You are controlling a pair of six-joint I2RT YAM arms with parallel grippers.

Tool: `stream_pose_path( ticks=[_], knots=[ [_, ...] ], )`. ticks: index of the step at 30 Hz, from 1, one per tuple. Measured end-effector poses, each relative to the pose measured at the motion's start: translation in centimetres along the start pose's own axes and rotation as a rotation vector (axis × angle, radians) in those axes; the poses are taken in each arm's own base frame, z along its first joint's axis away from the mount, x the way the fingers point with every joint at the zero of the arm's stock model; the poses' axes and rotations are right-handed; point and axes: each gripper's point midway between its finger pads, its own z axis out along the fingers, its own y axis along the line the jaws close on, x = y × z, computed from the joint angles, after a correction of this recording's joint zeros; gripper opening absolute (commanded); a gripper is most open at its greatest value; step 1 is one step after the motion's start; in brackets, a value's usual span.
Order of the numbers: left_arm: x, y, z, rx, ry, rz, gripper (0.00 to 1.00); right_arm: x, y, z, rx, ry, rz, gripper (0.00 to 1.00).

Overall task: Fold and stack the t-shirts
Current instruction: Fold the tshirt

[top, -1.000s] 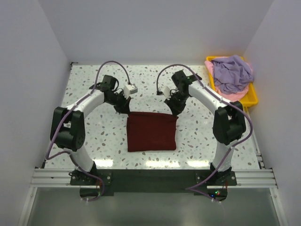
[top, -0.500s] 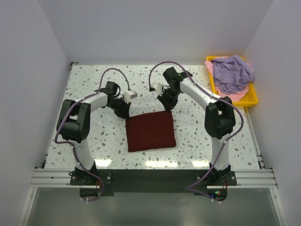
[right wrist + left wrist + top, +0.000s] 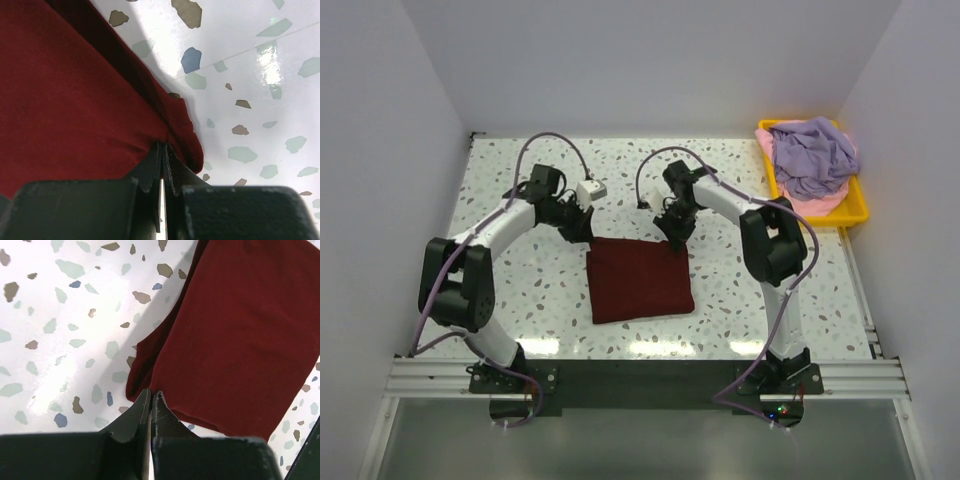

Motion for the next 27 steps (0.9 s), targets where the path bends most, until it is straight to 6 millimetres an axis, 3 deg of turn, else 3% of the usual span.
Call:
stream_pose_path(
  ticks=[6, 12, 14, 20, 27],
  knots=[
    [0.4, 1.4, -0.8, -0.052, 0.009, -0.022, 0.0, 0.1, -0.1, -0.1, 0.02, -0.011, -0.009, 0.0],
    [4.3, 4.2, 2.8, -0.057, 0.126, -0.115, 0.0, 0.1, -0.1, -0.1, 0.023, -0.014, -0.011, 0.0],
    [4.7, 4.4, 3.3, -0.051, 0.135, -0.135, 0.0, 0.1, -0.1, -0.2, 0.023, -0.015, -0.013, 0.0],
    [4.3, 5.1, 3.2, -0.074, 0.127, -0.134, 0.0, -0.1, 0.3, -1.2, 0.013, -0.001, -0.026, 0.0],
    [3.8, 5.9, 3.3, -0.096, 0.127, -0.126, 0.0, -2.0, -0.5, -3.8, 0.055, -0.03, -0.075, 0.0]
  ],
)
